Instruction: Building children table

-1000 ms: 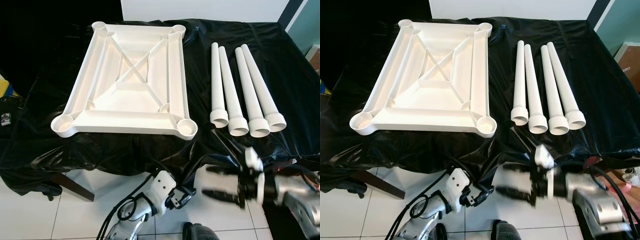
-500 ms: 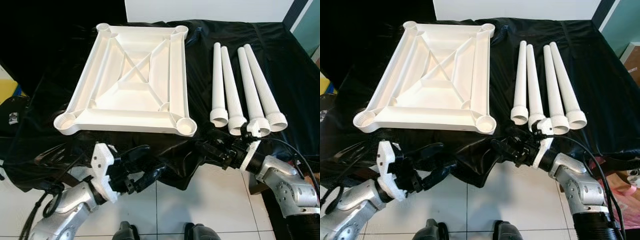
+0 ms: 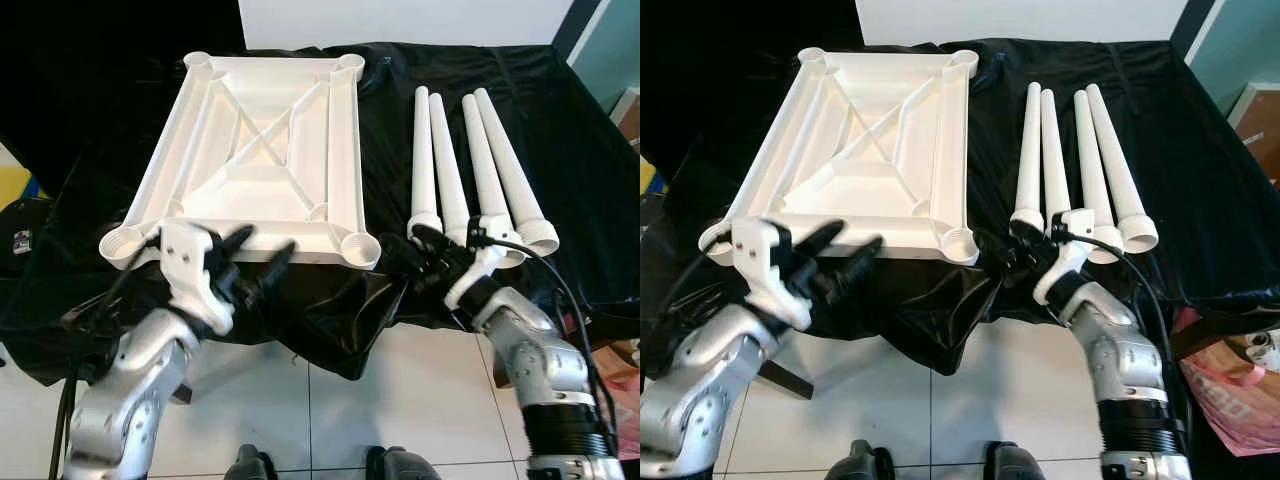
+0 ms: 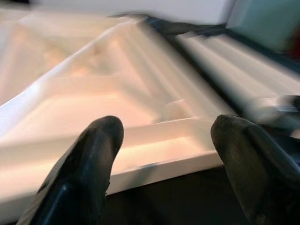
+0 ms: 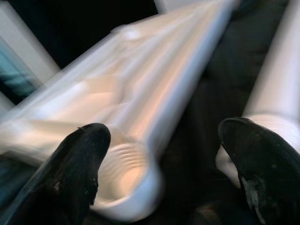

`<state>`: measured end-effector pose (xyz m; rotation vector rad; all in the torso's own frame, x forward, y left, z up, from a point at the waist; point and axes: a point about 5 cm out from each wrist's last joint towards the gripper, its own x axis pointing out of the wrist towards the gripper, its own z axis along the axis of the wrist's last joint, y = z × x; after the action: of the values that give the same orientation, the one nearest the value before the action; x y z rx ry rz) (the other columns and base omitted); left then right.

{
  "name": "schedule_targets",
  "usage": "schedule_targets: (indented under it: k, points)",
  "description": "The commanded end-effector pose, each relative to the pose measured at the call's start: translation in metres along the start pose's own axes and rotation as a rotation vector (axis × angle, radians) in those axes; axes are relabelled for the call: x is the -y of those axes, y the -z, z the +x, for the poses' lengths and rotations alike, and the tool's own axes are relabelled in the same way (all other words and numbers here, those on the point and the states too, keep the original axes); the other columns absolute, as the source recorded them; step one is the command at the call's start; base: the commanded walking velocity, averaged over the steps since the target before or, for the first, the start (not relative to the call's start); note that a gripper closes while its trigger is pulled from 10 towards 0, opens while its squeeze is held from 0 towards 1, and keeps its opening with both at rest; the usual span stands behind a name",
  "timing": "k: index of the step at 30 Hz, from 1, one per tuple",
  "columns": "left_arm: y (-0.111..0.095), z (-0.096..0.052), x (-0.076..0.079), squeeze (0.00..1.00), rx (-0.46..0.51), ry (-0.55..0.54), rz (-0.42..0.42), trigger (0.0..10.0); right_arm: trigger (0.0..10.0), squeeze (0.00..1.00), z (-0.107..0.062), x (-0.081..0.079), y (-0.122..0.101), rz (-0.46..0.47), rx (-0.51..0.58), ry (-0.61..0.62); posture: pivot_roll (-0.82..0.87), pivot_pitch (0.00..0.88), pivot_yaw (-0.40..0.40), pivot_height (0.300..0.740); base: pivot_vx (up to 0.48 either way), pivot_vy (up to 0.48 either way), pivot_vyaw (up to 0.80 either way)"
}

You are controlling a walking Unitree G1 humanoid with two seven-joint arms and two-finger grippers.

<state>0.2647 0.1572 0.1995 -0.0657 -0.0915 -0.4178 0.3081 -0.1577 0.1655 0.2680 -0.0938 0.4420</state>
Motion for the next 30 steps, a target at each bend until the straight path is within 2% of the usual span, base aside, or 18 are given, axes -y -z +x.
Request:
schedule_targets:
  k: [1, 4, 11, 12, 14, 15, 16, 17, 19, 20, 23, 27, 30]
  points:
    - [0.005, 0.003, -0.009, 0.00, -0.023, -0.083, -0.004, 10.0, 10.0, 0.00, 0.003, 0.002, -0.001, -0.023, 0.013, 0.063, 0.02, 0.149, -0.004, 0.740, 0.000, 0.000, 0.00]
    - [0.004, 0.018, -0.023, 0.00, -0.002, -0.193, -0.028, 10.0, 10.0, 0.00, 0.011, 0.000, -0.006, -0.071, 0.062, 0.189, 0.02, 0.158, -0.011, 0.740, 0.000, 0.000, 0.00]
    - [0.004, 0.018, -0.023, 0.00, -0.002, -0.193, -0.028, 10.0, 10.0, 0.00, 0.011, 0.000, -0.006, -0.071, 0.062, 0.189, 0.02, 0.158, -0.011, 0.740, 0.000, 0.000, 0.00]
    - [0.002, 0.023, -0.027, 0.00, 0.017, -0.234, -0.027, 10.0, 10.0, 0.00, 0.014, -0.002, -0.008, -0.110, 0.080, 0.211, 0.02, 0.166, -0.015, 0.740, 0.000, 0.000, 0.00]
    - [0.008, 0.045, -0.023, 0.00, 0.042, -0.263, 0.003, 10.0, 10.0, 0.00, 0.024, -0.005, -0.014, -0.177, 0.146, 0.244, 0.01, 0.179, -0.027, 0.740, 0.000, 0.000, 0.00]
    - [0.009, 0.054, -0.017, 0.00, 0.066, -0.254, 0.068, 10.0, 10.0, 0.00, 0.027, -0.003, -0.018, -0.218, 0.175, 0.270, -0.01, 0.179, -0.013, 0.740, 0.000, 0.000, 0.00]
    - [0.009, 0.054, -0.017, 0.00, 0.066, -0.254, 0.068, 10.0, 10.0, 0.00, 0.027, -0.003, -0.018, -0.218, 0.175, 0.270, -0.01, 0.179, -0.013, 0.740, 0.000, 0.000, 0.00]
    - [0.007, 0.055, -0.015, 0.00, 0.078, -0.257, 0.106, 10.0, 10.0, 0.00, 0.027, -0.001, -0.019, -0.236, 0.180, 0.287, -0.01, 0.179, -0.013, 0.740, 0.000, 0.000, 0.00]
    - [0.007, 0.057, -0.011, 0.00, 0.064, -0.261, 0.273, 10.0, 10.0, 0.00, 0.021, 0.008, -0.021, -0.260, 0.194, 0.336, -0.03, 0.172, 0.002, 0.740, 0.000, 0.000, 0.00]
    - [0.009, 0.058, -0.008, 0.00, 0.055, -0.276, 0.288, 10.0, 10.0, 0.00, 0.014, 0.015, -0.023, -0.268, 0.198, 0.376, -0.06, 0.175, 0.021, 0.740, 0.000, 0.000, 0.00]
    - [0.016, 0.060, 0.001, 0.00, 0.040, -0.270, 0.163, 10.0, 10.0, 0.00, -0.004, 0.030, -0.022, -0.273, 0.181, 0.444, -0.08, 0.177, 0.030, 0.740, 0.000, 0.000, 0.00]
    - [0.024, 0.064, 0.004, 0.00, 0.029, -0.232, 0.149, 10.0, 10.0, 0.00, -0.011, 0.032, -0.013, -0.295, 0.167, 0.522, -0.11, 0.171, 0.033, 0.740, 0.000, 0.000, 0.00]
    - [0.026, 0.066, 0.005, 0.00, 0.038, -0.182, 0.119, 10.0, 10.0, 0.00, -0.009, 0.030, -0.006, -0.289, 0.142, 0.545, -0.11, 0.154, 0.026, 0.740, 0.000, 0.000, 0.00]
